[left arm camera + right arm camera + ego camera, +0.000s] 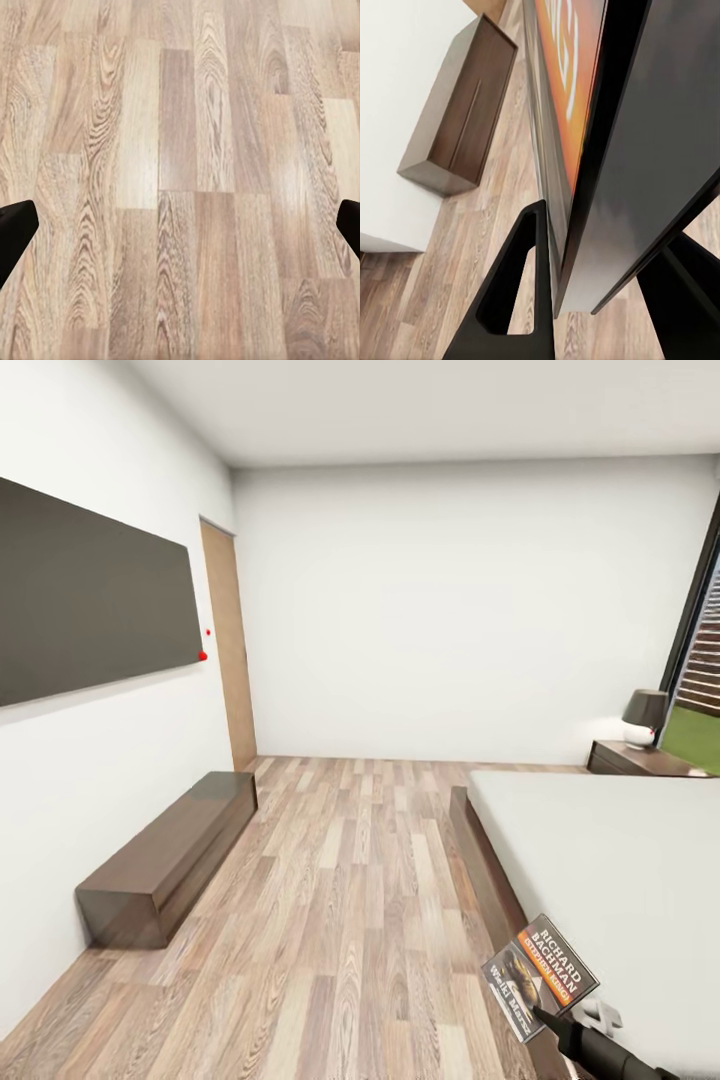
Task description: In the bedroom, move the book from the bed onto either nightstand, and place the two sandals side by side next to the bed.
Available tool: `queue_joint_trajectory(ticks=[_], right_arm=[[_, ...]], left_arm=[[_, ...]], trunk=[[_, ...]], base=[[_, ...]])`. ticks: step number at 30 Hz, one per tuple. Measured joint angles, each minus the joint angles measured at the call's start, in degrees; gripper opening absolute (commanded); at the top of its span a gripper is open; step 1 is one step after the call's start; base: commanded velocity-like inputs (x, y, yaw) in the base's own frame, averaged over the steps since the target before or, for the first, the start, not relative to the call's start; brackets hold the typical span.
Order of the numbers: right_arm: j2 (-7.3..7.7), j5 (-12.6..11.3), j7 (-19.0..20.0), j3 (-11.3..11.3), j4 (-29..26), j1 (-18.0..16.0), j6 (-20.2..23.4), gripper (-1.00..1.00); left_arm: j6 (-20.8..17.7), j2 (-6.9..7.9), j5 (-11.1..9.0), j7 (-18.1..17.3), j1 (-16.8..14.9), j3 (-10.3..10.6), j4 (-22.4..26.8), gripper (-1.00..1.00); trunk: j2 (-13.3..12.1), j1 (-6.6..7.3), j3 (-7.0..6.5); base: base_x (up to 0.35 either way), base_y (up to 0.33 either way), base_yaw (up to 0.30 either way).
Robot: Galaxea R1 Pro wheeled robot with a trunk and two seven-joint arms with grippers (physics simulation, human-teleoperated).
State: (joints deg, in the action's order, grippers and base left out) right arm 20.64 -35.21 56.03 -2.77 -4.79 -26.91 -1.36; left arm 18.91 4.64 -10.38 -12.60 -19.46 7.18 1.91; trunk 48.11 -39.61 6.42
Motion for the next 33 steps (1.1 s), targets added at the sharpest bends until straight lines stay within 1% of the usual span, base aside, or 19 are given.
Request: queue_joint_trajectory(ticks=[20, 33], right_arm=[[0.0, 0.0, 0.1, 0.0, 0.0, 0.1, 0.0, -1.0], [0.0, 0.0, 0.1, 0.0, 0.0, 0.0, 0.0, -1.0]], left_arm=[[0.0, 0.0, 0.0, 0.0, 0.0, 0.0, 0.0, 1.0], [0.0, 0.0, 0.0, 0.0, 0.0, 0.0, 0.0, 1.0]], trunk=[[0.0, 0.0, 1.81], [0.0, 0.0, 2.97]], base=[[0.0, 0.0, -0.002], [0.0, 0.0, -0.112]])
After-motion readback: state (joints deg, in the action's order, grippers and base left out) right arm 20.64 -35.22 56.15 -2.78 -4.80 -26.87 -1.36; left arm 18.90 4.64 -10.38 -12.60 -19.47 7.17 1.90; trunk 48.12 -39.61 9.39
